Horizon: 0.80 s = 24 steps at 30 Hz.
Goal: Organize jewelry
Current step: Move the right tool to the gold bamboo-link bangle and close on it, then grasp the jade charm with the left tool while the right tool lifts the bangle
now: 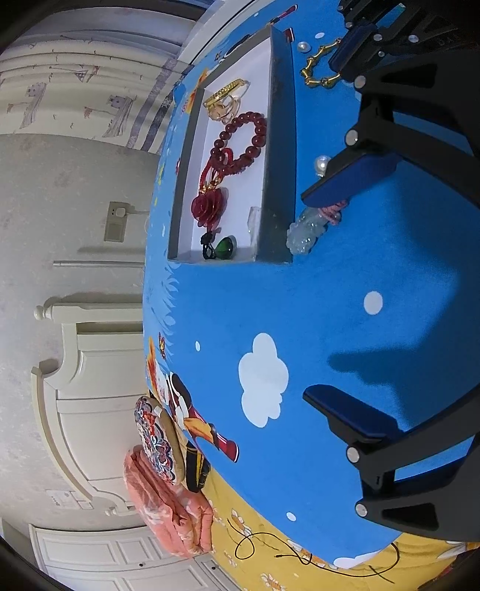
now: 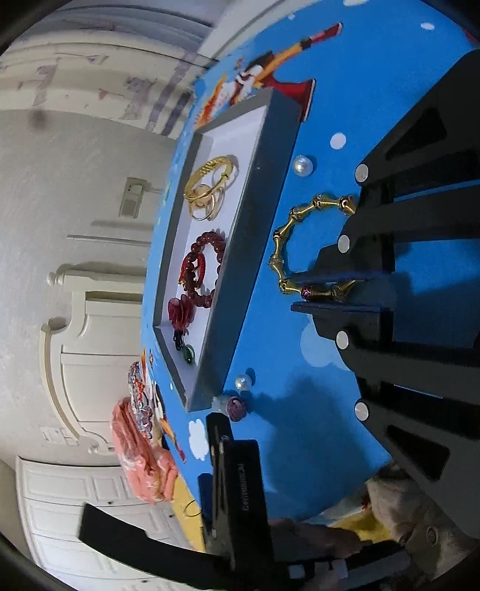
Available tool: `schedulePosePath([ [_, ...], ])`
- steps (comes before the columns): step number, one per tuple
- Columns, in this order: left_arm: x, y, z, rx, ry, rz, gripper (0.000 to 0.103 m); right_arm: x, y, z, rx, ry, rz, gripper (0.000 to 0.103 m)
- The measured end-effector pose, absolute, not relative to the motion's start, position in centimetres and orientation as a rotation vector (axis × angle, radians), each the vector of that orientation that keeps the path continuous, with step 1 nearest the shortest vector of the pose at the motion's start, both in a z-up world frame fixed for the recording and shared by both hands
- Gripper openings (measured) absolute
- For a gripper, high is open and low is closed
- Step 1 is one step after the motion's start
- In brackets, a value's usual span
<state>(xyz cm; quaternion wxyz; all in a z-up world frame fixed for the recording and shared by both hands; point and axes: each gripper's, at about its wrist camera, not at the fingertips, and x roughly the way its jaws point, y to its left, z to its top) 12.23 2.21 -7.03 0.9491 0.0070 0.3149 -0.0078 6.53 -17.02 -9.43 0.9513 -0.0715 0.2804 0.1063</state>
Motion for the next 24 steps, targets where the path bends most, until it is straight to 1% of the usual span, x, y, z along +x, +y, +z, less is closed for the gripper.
schedulePosePath([
  [7, 12.3, 2.3, -7.2, 0.016, 0.645, -0.01, 0.094, 7.1, -17.7, -9.1, -0.085, 0.608, 0.232, 0.013],
  [9, 12.4, 2.3, -7.2, 0.018, 0.647, -0.008, 0.094, 7.2, -17.8, -9.1, -0.085, 0.612, 0.228, 0.016],
  [11, 12.5, 2.3, -7.2, 0.014, 0.652, -0.007, 0.094, 7.5, -18.2, -9.0, -0.074, 0.622, 0.231, 0.023],
  [12, 12.7, 2.3, -7.2, 0.009, 0.657, -0.005, 0.094, 7.6, -18.3, -9.0, -0.073, 0.625, 0.236, 0.023],
  [15, 13.0, 2.4, -7.0, -0.013, 0.667, -0.002, 0.094, 7.6, -18.2, -9.1, -0.093, 0.618, 0.248, 0.023],
  [17, 13.3, 2.1, -6.7, -0.021, 0.664, -0.001, 0.094, 7.4, -17.9, -9.2, -0.108, 0.608, 0.256, 0.014],
  [20, 13.8, 1.2, -6.5, -0.01, 0.672, 0.002, 0.093, 7.1, -17.4, -9.2, -0.128, 0.598, 0.249, 0.013],
  [21, 13.9, 0.9, -6.6, -0.004, 0.678, 0.001, 0.091, 7.2, -17.4, -9.2, -0.126, 0.597, 0.249, 0.013],
  [22, 14.0, 0.4, -6.9, 0.015, 0.694, 0.001, 0.083, 7.2, -17.6, -9.2, -0.116, 0.598, 0.253, 0.013],
  [24, 14.2, 0.0, -7.5, 0.025, 0.722, -0.017, 0.075, 7.2, -17.8, -9.2, -0.1, 0.6, 0.258, 0.013],
])
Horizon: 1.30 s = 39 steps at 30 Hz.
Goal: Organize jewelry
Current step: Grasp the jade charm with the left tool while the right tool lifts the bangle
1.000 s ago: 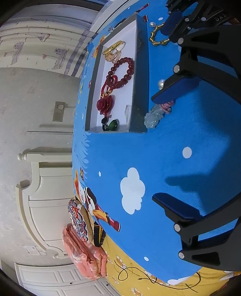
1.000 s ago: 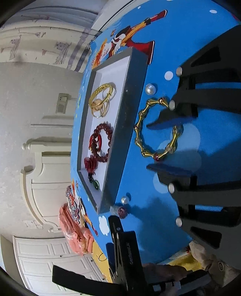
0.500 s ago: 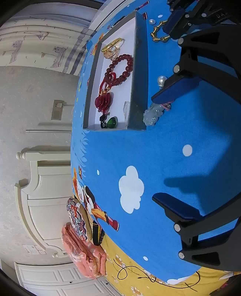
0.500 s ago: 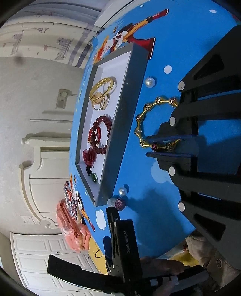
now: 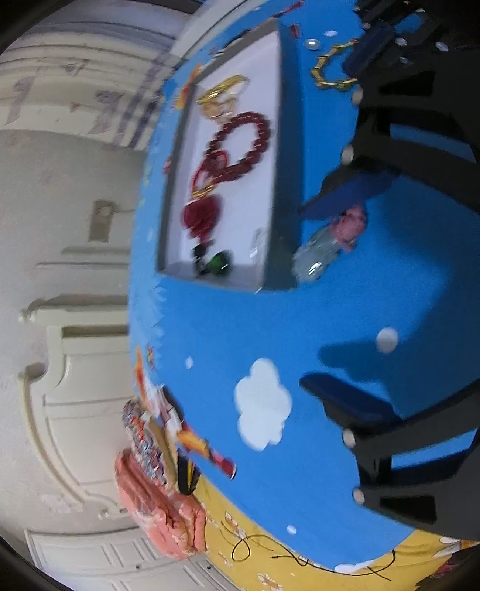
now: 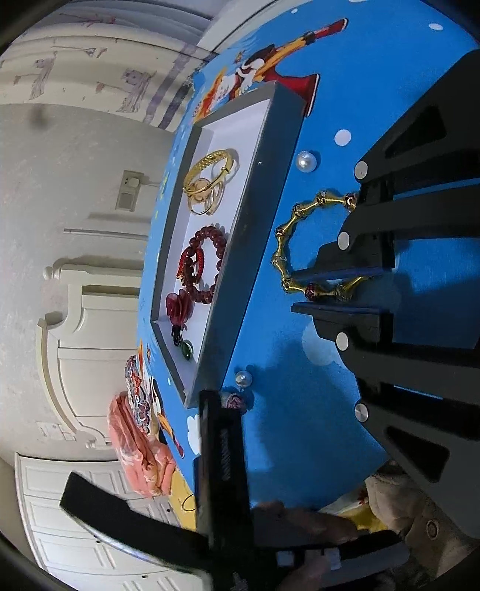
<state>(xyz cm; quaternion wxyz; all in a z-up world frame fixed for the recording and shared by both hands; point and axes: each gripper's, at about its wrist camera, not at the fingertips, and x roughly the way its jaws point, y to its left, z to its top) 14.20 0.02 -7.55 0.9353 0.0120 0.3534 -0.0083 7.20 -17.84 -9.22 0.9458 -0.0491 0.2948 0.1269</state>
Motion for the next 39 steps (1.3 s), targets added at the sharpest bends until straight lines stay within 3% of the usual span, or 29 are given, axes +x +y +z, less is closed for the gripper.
schedulePosePath([
  [4, 13.4, -0.2, -7.9, 0.049, 0.704, -0.047, 0.048, 7.1, -18.1, -9.2, -0.093, 0.6, 0.26, 0.014],
  [11, 12.5, 1.9, -7.9, 0.015, 0.699, -0.049, 0.048, 7.1, -18.4, -9.1, -0.05, 0.616, 0.262, 0.014],
  [15, 12.2, 1.3, -8.1, 0.041, 0.692, -0.056, 0.057, 7.3, -18.4, -9.1, -0.059, 0.619, 0.243, 0.015],
  [17, 12.0, 0.8, -8.3, 0.058, 0.673, -0.061, 0.055, 7.3, -18.4, -9.1, -0.064, 0.615, 0.239, 0.016],
  [18, 12.0, 0.7, -8.3, 0.059, 0.668, -0.072, 0.043, 7.3, -18.3, -9.2, -0.072, 0.61, 0.237, 0.016],
  [19, 11.8, 0.5, -8.3, 0.07, 0.658, -0.085, 0.019, 7.1, -18.1, -9.3, -0.092, 0.601, 0.235, 0.016],
  [23, 11.3, 0.6, -8.2, 0.073, 0.643, -0.098, 0.017, 6.1, -17.6, -9.2, -0.109, 0.56, 0.255, 0.01],
  [39, 6.7, -0.4, -5.5, 0.093, 0.513, -0.136, 0.016, 3.0, -17.5, -5.6, -0.107, 0.412, 0.177, 0.01],
])
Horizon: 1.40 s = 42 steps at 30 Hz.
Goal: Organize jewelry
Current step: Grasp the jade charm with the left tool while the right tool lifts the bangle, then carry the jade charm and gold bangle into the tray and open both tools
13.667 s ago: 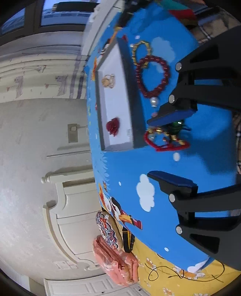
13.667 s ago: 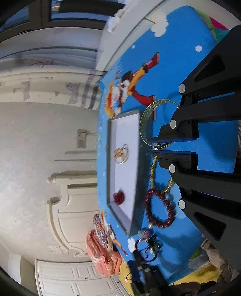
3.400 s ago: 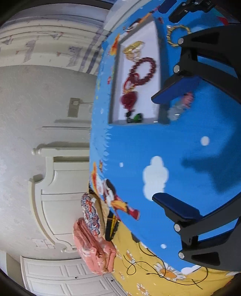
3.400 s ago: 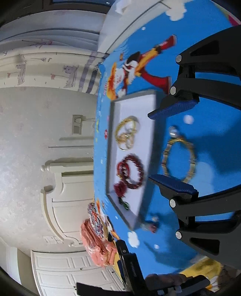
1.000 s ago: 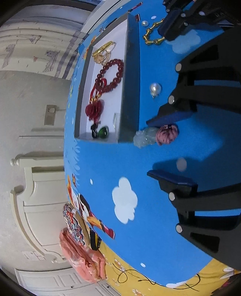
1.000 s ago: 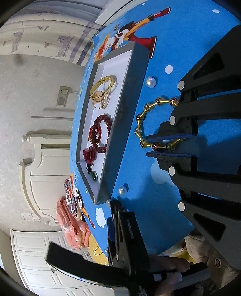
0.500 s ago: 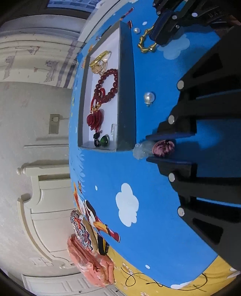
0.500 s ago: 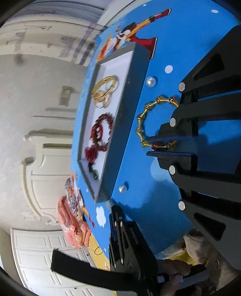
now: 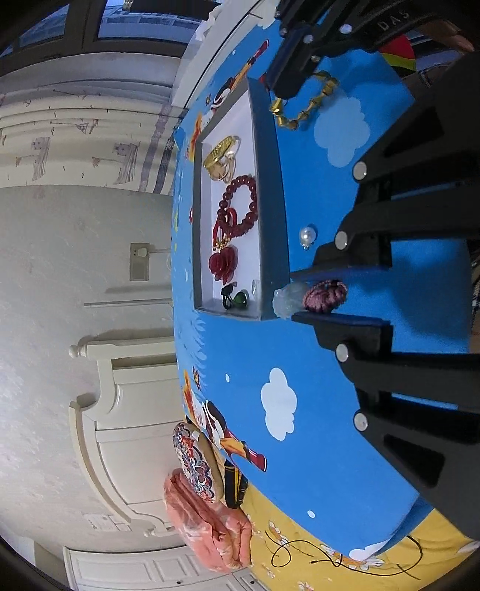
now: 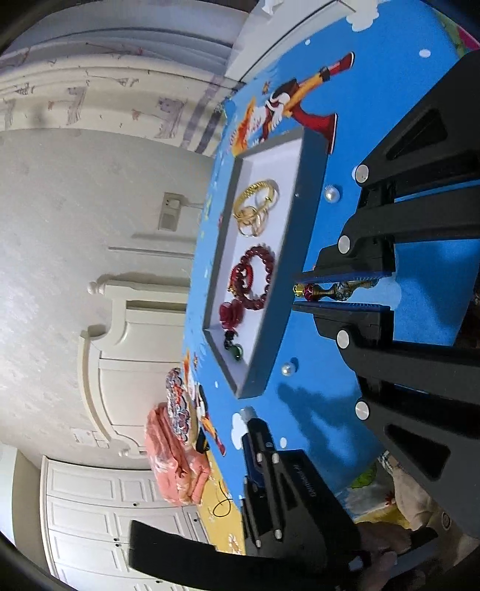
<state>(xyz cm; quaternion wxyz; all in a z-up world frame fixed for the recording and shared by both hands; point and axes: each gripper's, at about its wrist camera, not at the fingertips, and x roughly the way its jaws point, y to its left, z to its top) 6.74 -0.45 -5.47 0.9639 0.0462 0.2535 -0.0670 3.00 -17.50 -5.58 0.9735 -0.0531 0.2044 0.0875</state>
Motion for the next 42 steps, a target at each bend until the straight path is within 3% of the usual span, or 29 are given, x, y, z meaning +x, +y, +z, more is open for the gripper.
schedulePosePath([
  [24, 4.7, -1.6, -3.4, 0.102, 0.459, -0.179, 0.016, 0.5, -17.9, -2.8, -0.119, 0.293, 0.119, 0.01],
  [42, 9.0, -3.4, -1.0, 0.118, 0.447, -0.168, 0.016, 3.9, -18.9, -0.2, -0.147, 0.25, 0.077, 0.01],
])
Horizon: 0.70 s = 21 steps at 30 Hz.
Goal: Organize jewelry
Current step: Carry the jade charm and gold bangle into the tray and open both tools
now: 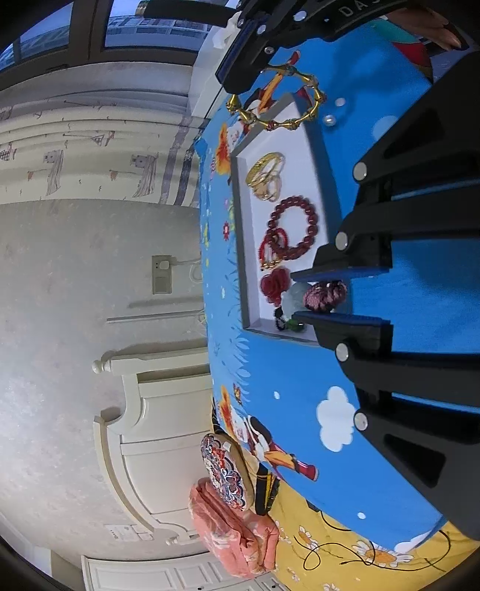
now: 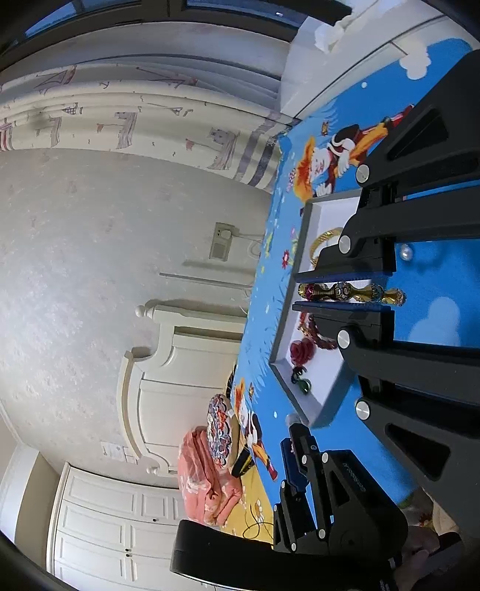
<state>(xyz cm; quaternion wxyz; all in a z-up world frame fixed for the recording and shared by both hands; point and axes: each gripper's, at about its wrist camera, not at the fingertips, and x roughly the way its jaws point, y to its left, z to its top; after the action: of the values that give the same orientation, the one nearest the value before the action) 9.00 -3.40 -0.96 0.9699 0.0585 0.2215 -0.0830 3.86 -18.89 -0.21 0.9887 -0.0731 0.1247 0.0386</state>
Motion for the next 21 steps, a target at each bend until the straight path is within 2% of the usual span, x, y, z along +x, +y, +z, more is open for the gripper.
schedulePosePath([
  [10, 13.0, -4.5, 0.1, 0.122, 0.463, -0.153, 0.016, 7.1, -19.4, 0.8, -0.161, 0.253, 0.056, 0.01],
  [16, 16.5, -4.5, 0.7, 0.097, 0.491, -0.13, 0.01, 9.6, -19.5, 1.2, -0.171, 0.268, 0.044, 0.01],
  [21, 18.1, -4.9, 0.3, 0.116, 0.495, -0.11, 0.01, 11.8, -19.8, 1.0, -0.145, 0.296, 0.041, 0.01],
])
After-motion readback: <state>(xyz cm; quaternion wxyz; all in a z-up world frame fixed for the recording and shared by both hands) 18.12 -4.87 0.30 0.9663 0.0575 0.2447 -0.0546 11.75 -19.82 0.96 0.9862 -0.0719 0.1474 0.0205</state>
